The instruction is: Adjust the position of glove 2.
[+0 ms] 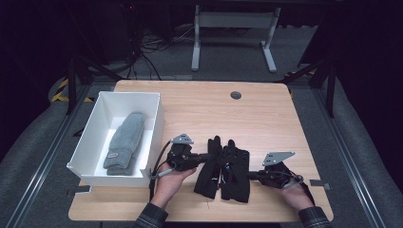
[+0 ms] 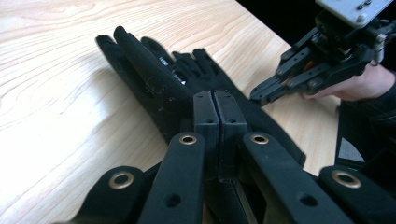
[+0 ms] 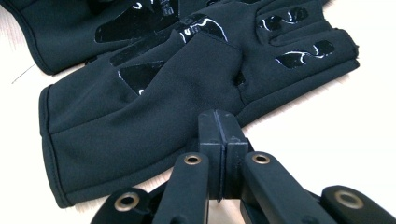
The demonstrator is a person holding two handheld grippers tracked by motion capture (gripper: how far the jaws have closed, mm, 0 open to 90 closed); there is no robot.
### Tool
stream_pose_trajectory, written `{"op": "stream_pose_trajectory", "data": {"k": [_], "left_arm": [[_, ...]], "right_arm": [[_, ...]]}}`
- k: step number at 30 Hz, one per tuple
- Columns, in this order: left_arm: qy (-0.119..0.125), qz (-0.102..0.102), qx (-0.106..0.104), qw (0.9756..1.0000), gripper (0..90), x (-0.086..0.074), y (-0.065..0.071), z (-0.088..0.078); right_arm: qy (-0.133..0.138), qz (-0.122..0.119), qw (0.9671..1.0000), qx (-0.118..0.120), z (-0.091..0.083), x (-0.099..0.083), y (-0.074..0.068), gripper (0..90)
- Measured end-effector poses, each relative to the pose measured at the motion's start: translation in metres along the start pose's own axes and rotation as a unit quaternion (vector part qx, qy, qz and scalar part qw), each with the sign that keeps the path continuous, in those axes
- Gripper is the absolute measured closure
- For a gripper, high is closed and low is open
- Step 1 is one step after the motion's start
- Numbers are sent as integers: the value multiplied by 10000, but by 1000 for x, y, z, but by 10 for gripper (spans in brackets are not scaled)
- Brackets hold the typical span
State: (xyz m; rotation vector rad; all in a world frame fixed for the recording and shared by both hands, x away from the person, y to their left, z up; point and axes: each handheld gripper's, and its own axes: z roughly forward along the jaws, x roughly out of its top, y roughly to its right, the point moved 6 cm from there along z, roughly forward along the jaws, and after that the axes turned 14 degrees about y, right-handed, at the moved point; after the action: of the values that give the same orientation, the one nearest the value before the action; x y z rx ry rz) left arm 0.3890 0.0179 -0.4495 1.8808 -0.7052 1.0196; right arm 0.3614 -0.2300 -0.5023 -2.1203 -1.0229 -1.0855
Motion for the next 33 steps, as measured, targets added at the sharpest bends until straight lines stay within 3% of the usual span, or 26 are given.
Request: {"op": "stream_pose_trajectory", "data": {"k": [13,33], "left_arm": [[104,-122,-272,9995,896,9,12,13],[-145,92,-286,9994,898,4,21,30]], "right_arm": [[4,-52,9998,209,16,7,-10,900],[46,-213,9986,475,41,16,-33,900]]}}
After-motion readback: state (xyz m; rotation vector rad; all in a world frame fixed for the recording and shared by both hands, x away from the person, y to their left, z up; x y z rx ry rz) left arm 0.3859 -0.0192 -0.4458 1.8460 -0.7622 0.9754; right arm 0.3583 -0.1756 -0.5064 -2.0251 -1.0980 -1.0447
